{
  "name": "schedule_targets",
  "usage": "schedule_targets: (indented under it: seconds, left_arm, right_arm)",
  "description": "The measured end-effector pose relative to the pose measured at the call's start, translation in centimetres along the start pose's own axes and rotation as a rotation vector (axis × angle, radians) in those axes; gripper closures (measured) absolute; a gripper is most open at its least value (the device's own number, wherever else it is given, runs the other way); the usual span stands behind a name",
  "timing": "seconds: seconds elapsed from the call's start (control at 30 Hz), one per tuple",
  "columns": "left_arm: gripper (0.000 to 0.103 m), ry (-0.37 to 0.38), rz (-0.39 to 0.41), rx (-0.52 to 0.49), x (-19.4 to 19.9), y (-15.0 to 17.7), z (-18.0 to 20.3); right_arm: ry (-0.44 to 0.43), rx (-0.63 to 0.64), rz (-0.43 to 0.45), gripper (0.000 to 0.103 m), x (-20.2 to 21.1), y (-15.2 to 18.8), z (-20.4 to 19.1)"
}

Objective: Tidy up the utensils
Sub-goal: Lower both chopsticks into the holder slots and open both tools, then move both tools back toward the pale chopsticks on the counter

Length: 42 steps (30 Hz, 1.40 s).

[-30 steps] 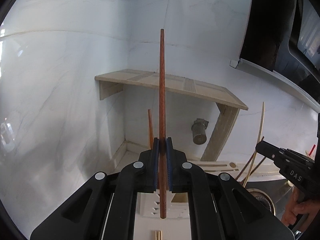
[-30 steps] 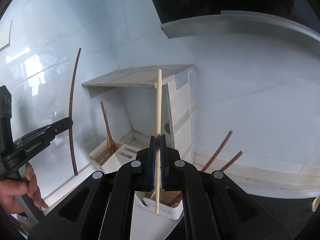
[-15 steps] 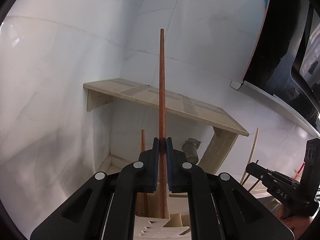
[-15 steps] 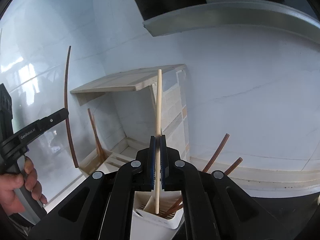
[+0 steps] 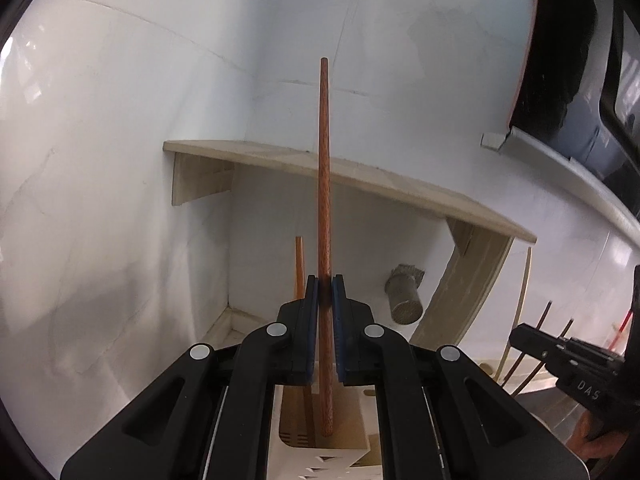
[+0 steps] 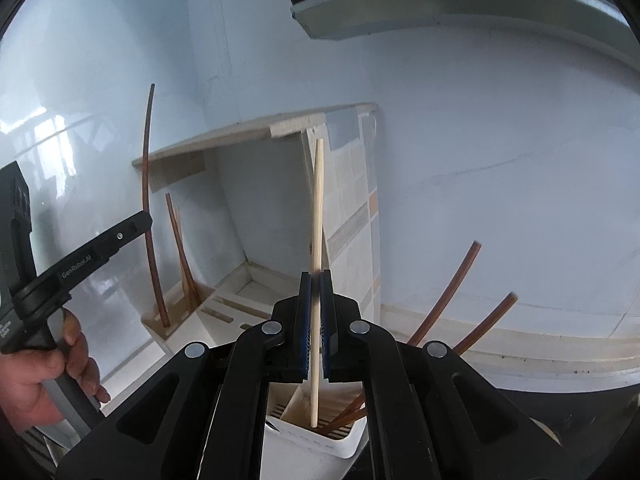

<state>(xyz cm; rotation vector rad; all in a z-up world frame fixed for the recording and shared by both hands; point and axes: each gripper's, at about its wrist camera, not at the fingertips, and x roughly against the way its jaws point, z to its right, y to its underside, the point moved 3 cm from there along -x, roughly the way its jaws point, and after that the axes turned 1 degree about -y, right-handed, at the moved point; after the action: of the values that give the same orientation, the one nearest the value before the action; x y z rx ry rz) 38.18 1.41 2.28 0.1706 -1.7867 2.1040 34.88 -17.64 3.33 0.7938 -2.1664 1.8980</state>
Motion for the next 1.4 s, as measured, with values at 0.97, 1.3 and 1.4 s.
schedule_targets:
  seconds: [0.97,1.3,1.4]
  left_arm:
    - [0.072,-0.040,-0.158,-0.068,2.6,3.3,0.3]
    - [0.054,-0.051,-0.238,-0.087,5.3,5.6,-0.1]
    - [0.049,-0.035,-0.287,-0.103,6.0,6.8,0.0]
  right_arm:
    - [0.004,0.001,-0.117,0.062,1.1,2.9,-0.3]
    - [0.008,0.012,-0.154,0.049,3.0,4.6,-1.8]
    - [0.011,0.019,-0.173,0.045,3.5,5.3,-2.4]
